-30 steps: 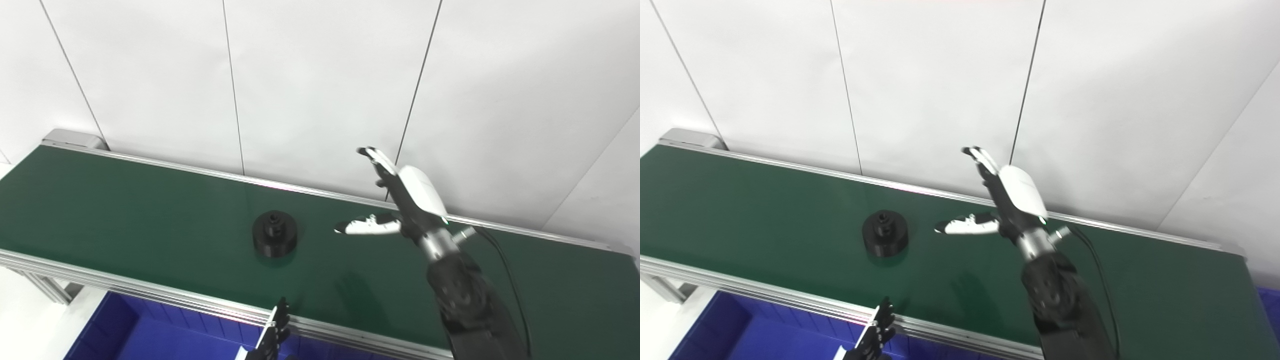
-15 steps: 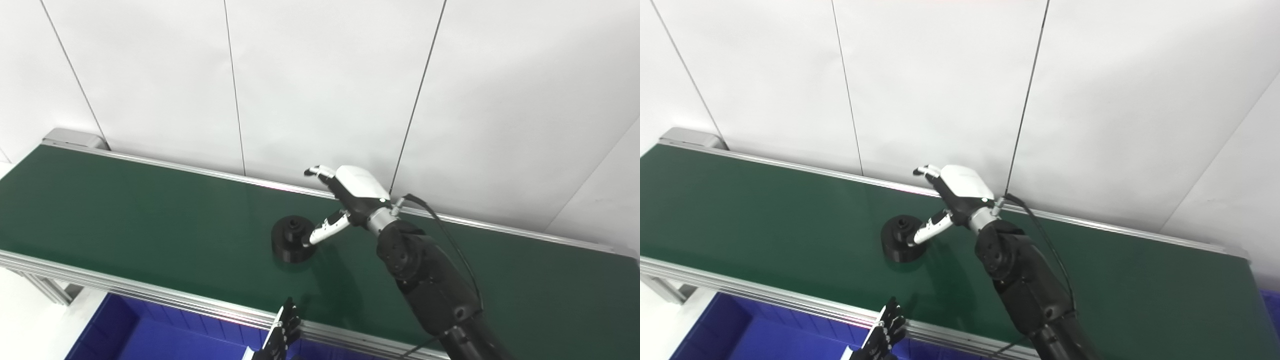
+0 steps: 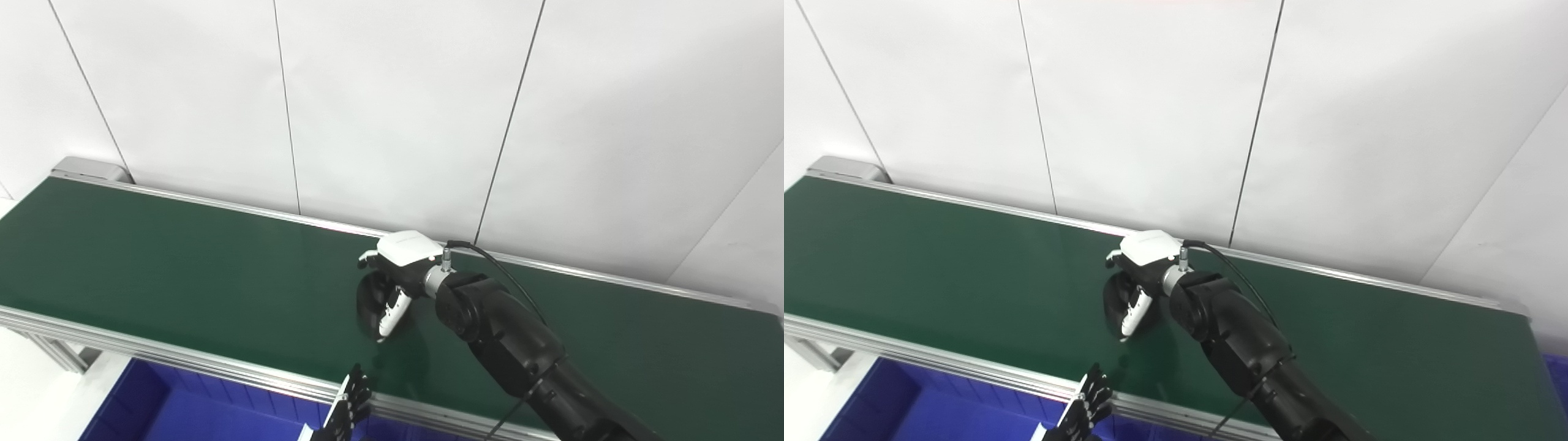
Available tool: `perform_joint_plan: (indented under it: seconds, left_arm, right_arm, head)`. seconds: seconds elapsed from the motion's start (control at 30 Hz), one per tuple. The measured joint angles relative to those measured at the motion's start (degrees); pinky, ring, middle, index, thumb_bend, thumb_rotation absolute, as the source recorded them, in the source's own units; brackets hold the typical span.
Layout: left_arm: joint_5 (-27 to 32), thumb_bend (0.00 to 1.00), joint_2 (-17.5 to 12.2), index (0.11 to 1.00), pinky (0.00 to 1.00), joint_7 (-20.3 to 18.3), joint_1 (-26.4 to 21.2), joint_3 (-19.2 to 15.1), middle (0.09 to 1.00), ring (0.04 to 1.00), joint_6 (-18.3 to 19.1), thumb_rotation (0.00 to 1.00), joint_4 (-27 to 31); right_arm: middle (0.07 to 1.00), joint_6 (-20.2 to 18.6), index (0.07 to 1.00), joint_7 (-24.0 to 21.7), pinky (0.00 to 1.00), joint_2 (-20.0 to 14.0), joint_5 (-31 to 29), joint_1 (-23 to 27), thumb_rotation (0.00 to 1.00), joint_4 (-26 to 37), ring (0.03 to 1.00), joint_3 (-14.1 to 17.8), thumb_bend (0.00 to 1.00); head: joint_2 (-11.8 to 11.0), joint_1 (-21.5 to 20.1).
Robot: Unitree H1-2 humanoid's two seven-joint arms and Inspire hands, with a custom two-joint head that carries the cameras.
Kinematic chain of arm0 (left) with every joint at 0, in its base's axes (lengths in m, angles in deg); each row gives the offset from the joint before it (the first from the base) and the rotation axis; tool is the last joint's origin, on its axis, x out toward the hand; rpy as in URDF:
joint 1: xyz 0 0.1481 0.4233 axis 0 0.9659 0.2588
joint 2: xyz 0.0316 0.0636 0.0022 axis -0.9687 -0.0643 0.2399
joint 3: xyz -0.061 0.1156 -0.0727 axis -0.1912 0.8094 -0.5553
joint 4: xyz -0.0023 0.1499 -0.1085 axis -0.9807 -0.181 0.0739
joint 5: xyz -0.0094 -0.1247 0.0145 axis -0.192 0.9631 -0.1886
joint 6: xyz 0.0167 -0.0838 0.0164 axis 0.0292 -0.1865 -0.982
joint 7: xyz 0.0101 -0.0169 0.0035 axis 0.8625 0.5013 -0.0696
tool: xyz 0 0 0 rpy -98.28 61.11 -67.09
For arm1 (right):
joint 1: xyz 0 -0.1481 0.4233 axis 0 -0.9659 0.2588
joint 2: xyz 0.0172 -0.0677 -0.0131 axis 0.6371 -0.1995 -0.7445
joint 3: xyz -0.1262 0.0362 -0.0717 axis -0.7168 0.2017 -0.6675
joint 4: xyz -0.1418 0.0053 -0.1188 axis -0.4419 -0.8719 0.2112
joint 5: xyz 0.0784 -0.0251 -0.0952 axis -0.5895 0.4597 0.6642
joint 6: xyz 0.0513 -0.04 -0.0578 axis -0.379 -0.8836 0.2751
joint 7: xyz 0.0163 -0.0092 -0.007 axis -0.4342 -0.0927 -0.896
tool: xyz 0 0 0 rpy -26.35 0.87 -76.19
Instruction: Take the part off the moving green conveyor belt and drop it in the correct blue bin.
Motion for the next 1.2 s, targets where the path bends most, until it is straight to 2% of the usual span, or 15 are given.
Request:
perform_joint_plan:
  seconds: [0.07,0.13,0.2,0.23,0.3,0.4,0.43,0.77,0.93,1.07,1.17,1.2]
  left_arm:
    - [-0.2,0.69,0.0,1.0,0.92,0.2,0.1,0.0,0.984,0.957,0.0,0.83,0.5]
    - [-0.2,0.68,0.0,1.0,0.92,0.2,0.3,0.0,0.983,0.956,0.0,0.83,1.0]
    - [-0.3,0.68,0.0,1.0,0.91,0.5,0.4,0.1,0.982,0.952,0.0,0.84,1.2]
    - [-0.4,0.68,0.0,1.0,0.91,0.7,0.4,0.1,0.982,0.952,0.0,0.85,1.2]
    - [-0.4,0.68,0.0,1.0,0.91,0.8,0.5,0.1,0.983,0.953,0.0,0.85,1.3]
    - [-0.3,0.67,0.0,1.0,0.91,0.8,0.5,0.1,0.98,0.95,0.0,0.84,1.3]
    - [-0.2,0.67,0.0,1.0,0.91,0.8,0.5,0.1,0.982,0.953,0.0,0.84,1.4]
    - [-0.1,0.67,0.0,1.0,0.89,0.8,0.5,0.1,0.976,0.938,0.0,0.84,1.4]
    - [-0.2,0.67,0.0,1.0,0.87,0.8,0.6,0.0,0.973,0.926,0.0,0.85,1.6]
    - [1.1,0.66,0.0,1.0,0.9,0.6,0.8,0.0,0.982,0.946,0.0,0.84,2.1]
    - [2.1,0.67,0.0,1.0,0.94,0.0,1.1,0.0,0.992,0.965,0.0,0.86,3.4]
    - [2.8,0.67,0.0,1.0,0.95,-0.6,1.1,0.0,0.993,0.968,0.0,0.86,3.7]
  right_arm:
    - [0.769,-1.1,0.837,-1.8,0.51,0.0,0.2,0.0,0.31,0.0,0.651,-0.1,1.0]
    - [0.68,-1.5,0.787,-3.8,0.46,-0.3,0.9,0.1,0.31,0.0,0.571,-0.8,0.99]
    - [0.638,-1.8,0.75,-4.8,0.44,-0.7,2.7,0.5,0.27,0.5,0.545,-2.4,0.89]
    - [0.552,-2.1,0.705,-5.9,0.4,-0.8,3.9,1.1,0.12,0.8,0.49,-3.4,0.72]
    - [0.515,-3.2,0.672,-7.7,0.37,-0.9,6.2,2.0,0.05,0.9,0.475,-4.9,0.63]
    - [0.499,-4.3,0.528,-8.0,0.35,-0.8,8.0,2.0,0.0,1.0,0.51,-5.1,0.54]
    - [0.506,-4.4,0.498,-8.0,0.37,-0.8,8.5,2.0,0.0,1.0,0.527,-5.2,0.53]
    - [0.516,-4.4,0.48,-6.7,0.37,-1.0,11.4,1.7,0.0,1.5,0.537,-5.1,0.52]
    - [0.522,-4.4,0.478,-6.2,0.38,-1.3,11.2,-0.4,0.0,4.5,0.539,-4.6,0.52]
    - [0.505,-4.4,0.484,-8.8,0.37,-3.0,10.9,-2.3,0.0,13.6,0.516,-3.6,0.53]
    - [0.503,-4.3,0.522,-11.3,0.35,-4.4,10.5,-2.4,0.0,20.8,0.425,-2.6,0.52]
    - [0.5,-4.3,0.527,-13.2,0.35,-5.1,10.6,-2.4,0.0,24.2,0.418,-2.4,0.51]
  head:
    - [0.0,0.0]
    - [0.4,-0.2]
    - [0.4,-0.3]
    - [0.5,-0.4]
    - [0.5,-0.4]
    - [0.7,-0.8]
    - [0.8,-1.0]
    - [1.1,-1.8]
    - [1.4,-2.4]
    - [2.2,-4.0]
    - [2.7,-4.9]
    - [3.4,-6.4]
